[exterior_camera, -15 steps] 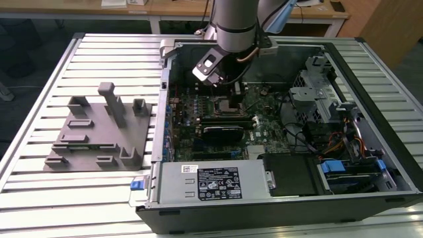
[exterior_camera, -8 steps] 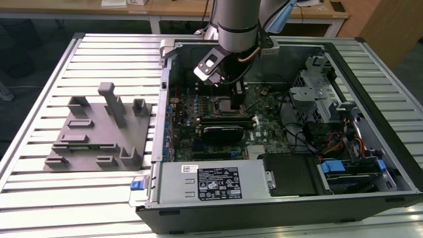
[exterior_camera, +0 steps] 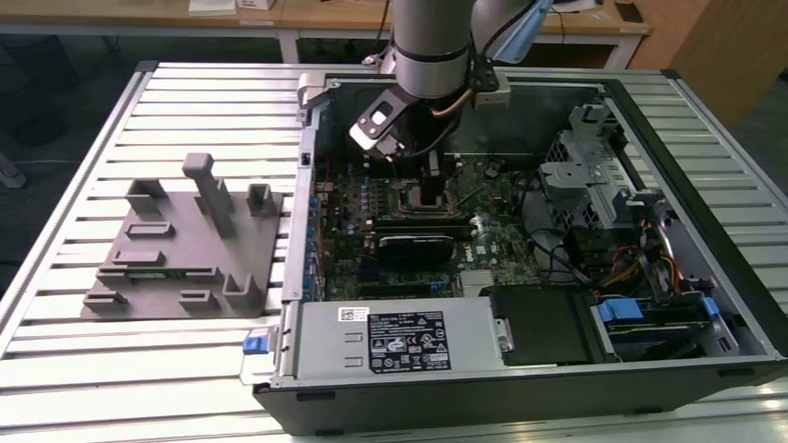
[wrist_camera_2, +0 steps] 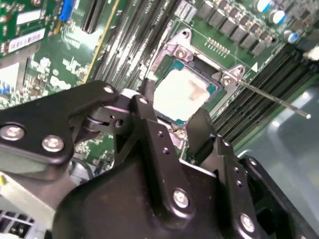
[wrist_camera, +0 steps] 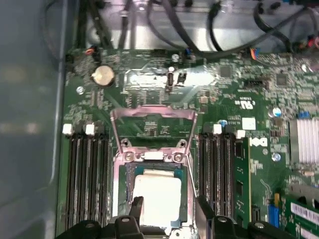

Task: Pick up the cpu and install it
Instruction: 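Close the cpu cover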

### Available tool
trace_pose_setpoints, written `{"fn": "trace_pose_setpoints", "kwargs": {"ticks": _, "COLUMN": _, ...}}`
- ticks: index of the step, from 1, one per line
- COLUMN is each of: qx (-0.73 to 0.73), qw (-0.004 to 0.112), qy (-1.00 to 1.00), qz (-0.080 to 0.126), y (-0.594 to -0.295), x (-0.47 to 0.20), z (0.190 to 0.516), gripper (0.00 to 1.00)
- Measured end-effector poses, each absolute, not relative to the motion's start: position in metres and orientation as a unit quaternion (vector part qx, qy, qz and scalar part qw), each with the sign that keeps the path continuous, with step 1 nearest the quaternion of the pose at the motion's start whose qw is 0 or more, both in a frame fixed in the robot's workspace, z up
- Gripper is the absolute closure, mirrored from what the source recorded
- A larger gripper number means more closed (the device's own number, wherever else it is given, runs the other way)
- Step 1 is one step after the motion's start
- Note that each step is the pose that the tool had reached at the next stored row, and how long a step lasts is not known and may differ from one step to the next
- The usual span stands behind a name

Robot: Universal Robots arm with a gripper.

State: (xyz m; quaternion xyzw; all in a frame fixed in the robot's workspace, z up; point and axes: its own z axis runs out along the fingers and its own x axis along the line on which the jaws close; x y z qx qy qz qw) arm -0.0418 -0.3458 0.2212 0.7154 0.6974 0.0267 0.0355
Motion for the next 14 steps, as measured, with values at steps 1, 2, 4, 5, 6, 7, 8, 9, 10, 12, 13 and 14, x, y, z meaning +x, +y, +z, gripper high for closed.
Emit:
{"fn": "trace_pose_setpoints", "kwargs": {"ticks": 1, "qx": 0.722, "qw": 0.036, "qy": 0.691, "qz": 0.026, "y": -0.3458, "x": -0.0418, "z": 0.2206, "gripper": 0.47}}
{"fn": "trace_pose_setpoints", "kwargs": {"ticks": 2, "qx": 0.727, "qw": 0.036, "qy": 0.686, "qz": 0.026, "y": -0.3457, "x": -0.0418, "z": 0.2198, "gripper": 0.47}}
{"fn": "trace_pose_setpoints", "kwargs": {"ticks": 4, "qx": 0.731, "qw": 0.036, "qy": 0.681, "qz": 0.026, "y": -0.3453, "x": -0.042, "z": 0.2186, "gripper": 0.47}}
{"fn": "trace_pose_setpoints", "kwargs": {"ticks": 5, "qx": 0.731, "qw": 0.036, "qy": 0.681, "qz": 0.026, "y": -0.3453, "x": -0.042, "z": 0.2186, "gripper": 0.47}}
{"fn": "trace_pose_setpoints", "kwargs": {"ticks": 6, "qx": 0.731, "qw": 0.036, "qy": 0.681, "qz": 0.026, "y": -0.3454, "x": -0.042, "z": 0.2186, "gripper": 0.47}}
{"fn": "trace_pose_setpoints", "kwargs": {"ticks": 7, "qx": 0.731, "qw": 0.036, "qy": 0.681, "qz": 0.026, "y": -0.3448, "x": -0.042, "z": 0.2184, "gripper": 0.47}}
{"fn": "trace_pose_setpoints", "kwargs": {"ticks": 8, "qx": 0.731, "qw": 0.036, "qy": 0.681, "qz": 0.026, "y": -0.3437, "x": -0.042, "z": 0.218, "gripper": 0.47}}
{"fn": "trace_pose_setpoints", "kwargs": {"ticks": 9, "qx": 0.731, "qw": 0.036, "qy": 0.681, "qz": 0.026, "y": -0.3423, "x": -0.042, "z": 0.2176, "gripper": 0.47}}
{"fn": "trace_pose_setpoints", "kwargs": {"ticks": 10, "qx": 0.73, "qw": 0.036, "qy": 0.682, "qz": 0.026, "y": -0.3406, "x": -0.042, "z": 0.217, "gripper": 0.47}}
{"fn": "trace_pose_setpoints", "kwargs": {"ticks": 12, "qx": 0.73, "qw": 0.036, "qy": 0.682, "qz": 0.026, "y": -0.3385, "x": -0.042, "z": 0.2149, "gripper": 0.47}}
{"fn": "trace_pose_setpoints", "kwargs": {"ticks": 13, "qx": 0.73, "qw": 0.037, "qy": 0.682, "qz": 0.025, "y": -0.3379, "x": -0.042, "z": 0.2136, "gripper": 0.47}}
{"fn": "trace_pose_setpoints", "kwargs": {"ticks": 14, "qx": 0.73, "qw": 0.037, "qy": 0.682, "qz": 0.025, "y": -0.3374, "x": -0.042, "z": 0.2124, "gripper": 0.47}}
